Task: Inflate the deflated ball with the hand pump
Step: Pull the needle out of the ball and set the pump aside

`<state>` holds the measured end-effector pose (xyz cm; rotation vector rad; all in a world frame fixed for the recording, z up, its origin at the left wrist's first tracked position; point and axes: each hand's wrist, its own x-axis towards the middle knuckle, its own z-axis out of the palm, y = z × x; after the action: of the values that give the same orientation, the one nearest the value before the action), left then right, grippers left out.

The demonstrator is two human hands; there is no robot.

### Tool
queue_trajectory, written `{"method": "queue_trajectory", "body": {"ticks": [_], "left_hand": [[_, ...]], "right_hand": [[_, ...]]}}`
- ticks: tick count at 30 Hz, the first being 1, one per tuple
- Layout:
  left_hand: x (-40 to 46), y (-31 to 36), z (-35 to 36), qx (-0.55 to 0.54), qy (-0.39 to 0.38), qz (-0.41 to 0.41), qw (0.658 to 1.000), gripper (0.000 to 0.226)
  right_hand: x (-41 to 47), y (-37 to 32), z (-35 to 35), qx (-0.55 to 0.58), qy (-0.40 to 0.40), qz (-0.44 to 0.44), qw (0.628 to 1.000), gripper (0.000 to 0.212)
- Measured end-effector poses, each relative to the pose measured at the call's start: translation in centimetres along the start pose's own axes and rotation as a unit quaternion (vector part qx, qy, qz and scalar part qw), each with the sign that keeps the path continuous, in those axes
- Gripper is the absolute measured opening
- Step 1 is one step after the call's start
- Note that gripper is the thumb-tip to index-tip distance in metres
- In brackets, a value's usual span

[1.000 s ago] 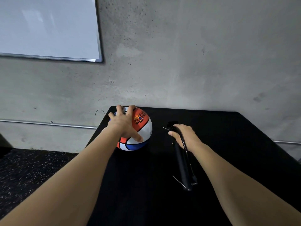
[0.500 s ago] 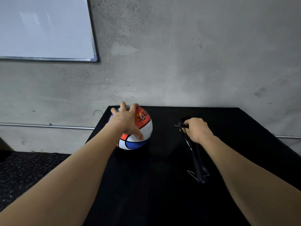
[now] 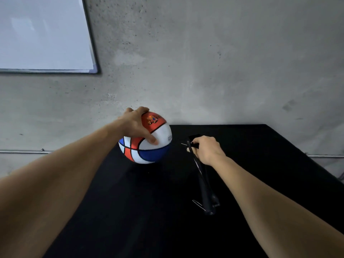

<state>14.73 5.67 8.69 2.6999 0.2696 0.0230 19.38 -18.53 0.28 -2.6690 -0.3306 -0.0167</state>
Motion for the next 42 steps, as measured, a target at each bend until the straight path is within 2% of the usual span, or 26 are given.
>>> {"method": "queue_trajectory", "body": {"ticks": [4, 5, 7, 9, 12, 14, 16, 19, 22, 25, 28, 31, 34, 35, 38, 42], "left_hand": [[3.4, 0.6, 0.7, -0.151, -0.011, -0.039, 0.988, 0.132], [4.3, 0.6, 1.1, -0.190, -0.020, -0.051, 0.980, 0.132], [7.0, 0.3, 1.6, -0.266, -0.037, -0.081, 0.960, 0.129], [8.0, 0.2, 1.7, -0.327, -0.054, -0.084, 0.940, 0.124], [11.6, 0.2, 2.1, -0.399, -0.033, -0.077, 0.913, 0.109], [13.6, 0.5, 2.5, -0.427, -0.002, -0.050, 0.903, 0.111], [15.6, 0.8, 2.9, -0.449, 0.029, -0.019, 0.893, 0.117], [18.4, 0.7, 4.2, -0.455, 0.035, 0.004, 0.890, 0.118], [20.2, -0.5, 6.3, -0.426, 0.004, -0.007, 0.905, 0.117], [21.0, -1.9, 7.4, -0.429, -0.013, -0.024, 0.903, 0.114], [21.5, -1.8, 6.1, -0.415, -0.028, -0.039, 0.909, 0.114], [20.7, -0.9, 4.6, -0.405, -0.009, -0.103, 0.908, 0.111], [17.3, 0.1, 5.7, -0.392, 0.058, -0.180, 0.900, 0.084], [15.7, 0.4, 6.9, -0.364, 0.050, -0.210, 0.906, 0.076], [11.2, 1.5, 10.8, -0.314, -0.064, -0.278, 0.905, 0.075], [8.2, 4.0, 13.5, -0.323, -0.174, -0.297, 0.882, 0.067]], "right_hand": [[4.0, 0.4, 0.2, -0.023, -0.102, 0.020, 0.994, 0.035], [5.3, 0.3, -0.1, -0.025, -0.099, 0.028, 0.994, 0.040], [8.6, -0.2, -0.6, -0.009, -0.041, 0.055, 0.998, 0.045], [10.0, -1.2, -0.6, 0.130, -0.045, 0.065, 0.988, 0.061], [13.7, -2.4, 0.9, 0.417, -0.102, 0.057, 0.901, 0.069], [16.0, -2.5, 1.0, 0.490, -0.076, 0.030, 0.868, 0.070], [18.4, -2.5, 0.8, 0.517, -0.054, 0.015, 0.854, 0.070], [21.2, -2.0, 1.9, 0.547, -0.065, 0.040, 0.834, 0.066], [22.4, -1.1, 4.0, 0.524, -0.094, 0.069, 0.844, 0.060], [22.8, -0.8, 4.7, 0.494, -0.118, 0.077, 0.858, 0.062], [23.3, -1.5, 2.8, 0.460, -0.112, 0.083, 0.877, 0.068], [23.3, -2.1, 0.3, 0.416, -0.083, 0.091, 0.901, 0.064], [21.7, -2.1, -1.3, 0.275, -0.070, 0.106, 0.953, 0.052], [20.6, -1.8, -1.4, 0.210, -0.078, 0.120, 0.967, 0.051], [17.1, -0.7, -1.1, 0.069, -0.144, 0.171, 0.972, 0.059], [13.8, -0.5, -0.4, -0.003, -0.186, 0.218, 0.958, 0.065]]}}
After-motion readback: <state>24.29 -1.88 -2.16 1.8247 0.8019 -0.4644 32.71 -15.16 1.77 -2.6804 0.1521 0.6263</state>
